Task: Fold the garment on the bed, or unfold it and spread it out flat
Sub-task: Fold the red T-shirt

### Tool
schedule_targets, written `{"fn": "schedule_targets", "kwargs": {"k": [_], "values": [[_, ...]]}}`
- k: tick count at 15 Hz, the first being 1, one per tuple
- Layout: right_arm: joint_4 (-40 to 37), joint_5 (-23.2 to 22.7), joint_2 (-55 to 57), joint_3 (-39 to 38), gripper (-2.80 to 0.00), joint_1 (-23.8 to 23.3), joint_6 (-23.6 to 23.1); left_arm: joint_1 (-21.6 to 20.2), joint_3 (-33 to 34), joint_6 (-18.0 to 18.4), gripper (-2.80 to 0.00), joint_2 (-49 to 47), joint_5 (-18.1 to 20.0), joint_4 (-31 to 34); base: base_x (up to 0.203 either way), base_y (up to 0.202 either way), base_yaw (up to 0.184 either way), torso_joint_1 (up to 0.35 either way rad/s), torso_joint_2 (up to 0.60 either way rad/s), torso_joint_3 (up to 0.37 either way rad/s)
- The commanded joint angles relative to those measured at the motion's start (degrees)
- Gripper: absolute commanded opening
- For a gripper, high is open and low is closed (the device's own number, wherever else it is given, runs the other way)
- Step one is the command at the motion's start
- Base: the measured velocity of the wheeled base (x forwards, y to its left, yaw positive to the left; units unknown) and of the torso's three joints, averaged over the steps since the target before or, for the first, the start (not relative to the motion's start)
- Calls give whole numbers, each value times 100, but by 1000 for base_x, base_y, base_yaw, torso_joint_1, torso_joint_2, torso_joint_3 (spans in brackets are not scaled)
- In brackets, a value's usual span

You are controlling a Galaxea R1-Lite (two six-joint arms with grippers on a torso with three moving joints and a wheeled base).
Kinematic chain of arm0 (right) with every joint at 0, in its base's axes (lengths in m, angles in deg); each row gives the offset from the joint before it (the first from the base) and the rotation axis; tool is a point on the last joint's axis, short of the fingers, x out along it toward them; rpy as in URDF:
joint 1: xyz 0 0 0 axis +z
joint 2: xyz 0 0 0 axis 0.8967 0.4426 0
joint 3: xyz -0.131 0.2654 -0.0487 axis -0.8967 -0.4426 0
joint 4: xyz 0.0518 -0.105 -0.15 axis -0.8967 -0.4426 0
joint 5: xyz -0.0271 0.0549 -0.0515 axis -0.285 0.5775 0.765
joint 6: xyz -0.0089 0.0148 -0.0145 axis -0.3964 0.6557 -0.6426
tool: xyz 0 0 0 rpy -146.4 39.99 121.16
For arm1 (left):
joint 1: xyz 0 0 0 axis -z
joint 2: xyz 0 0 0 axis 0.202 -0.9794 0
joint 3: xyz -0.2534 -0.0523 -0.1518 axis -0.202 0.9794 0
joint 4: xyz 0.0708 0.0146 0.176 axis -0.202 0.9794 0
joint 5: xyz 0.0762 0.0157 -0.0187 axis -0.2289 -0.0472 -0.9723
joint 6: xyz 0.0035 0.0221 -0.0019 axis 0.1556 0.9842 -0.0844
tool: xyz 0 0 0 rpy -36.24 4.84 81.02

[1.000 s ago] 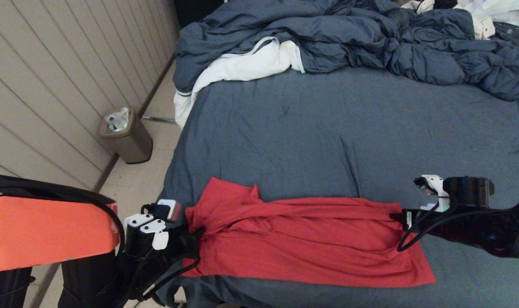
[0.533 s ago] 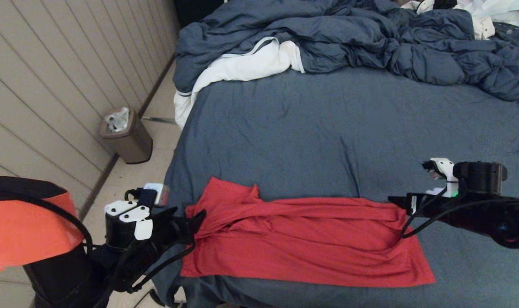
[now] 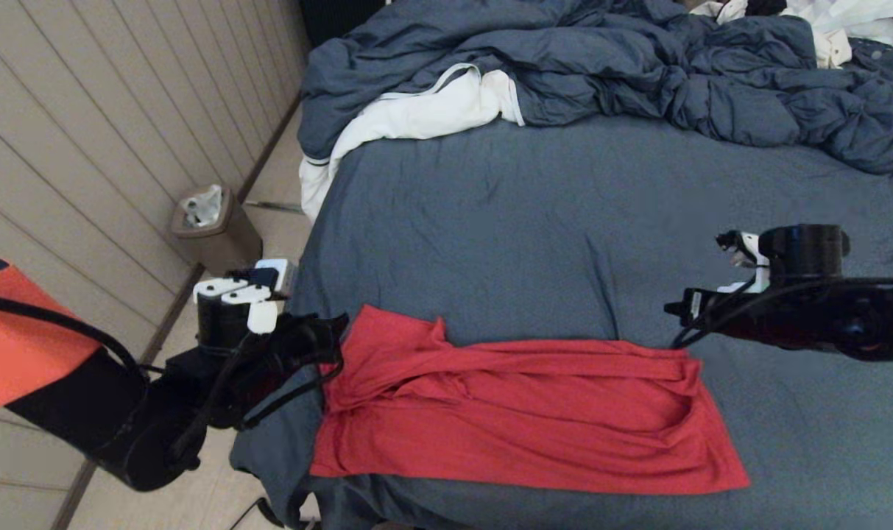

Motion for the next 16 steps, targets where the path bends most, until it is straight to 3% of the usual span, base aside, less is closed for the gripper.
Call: {"fn": "schedule_targets", "kwargs": {"k": [1, 4, 11, 12, 16], "values": [[-523, -43, 144, 151, -280, 78, 375, -20, -1373, -24, -280, -289, -13, 1146, 0, 0, 0, 0, 0, 0], [-463, -60, 75, 64, -280, -17, 439, -3, -2461, 16, -280, -1163, -38, 1989, 0, 0, 0, 0, 0, 0], [-444, -389, 108, -231, -280, -189, 374, -34, -3505, 184, -280, -1844, -41, 2579, 0, 0, 0, 0, 0, 0], [-423, -398, 106, -267, -280, -176, 369, -34, -3523, 194, 0, -1854, -37, 2600, 0, 0, 0, 0, 0, 0], [-250, -389, 141, -345, -280, -181, 365, -34, -3477, 185, 0, -1786, 16, 2673, 0, 0, 0, 0, 0, 0]]}}
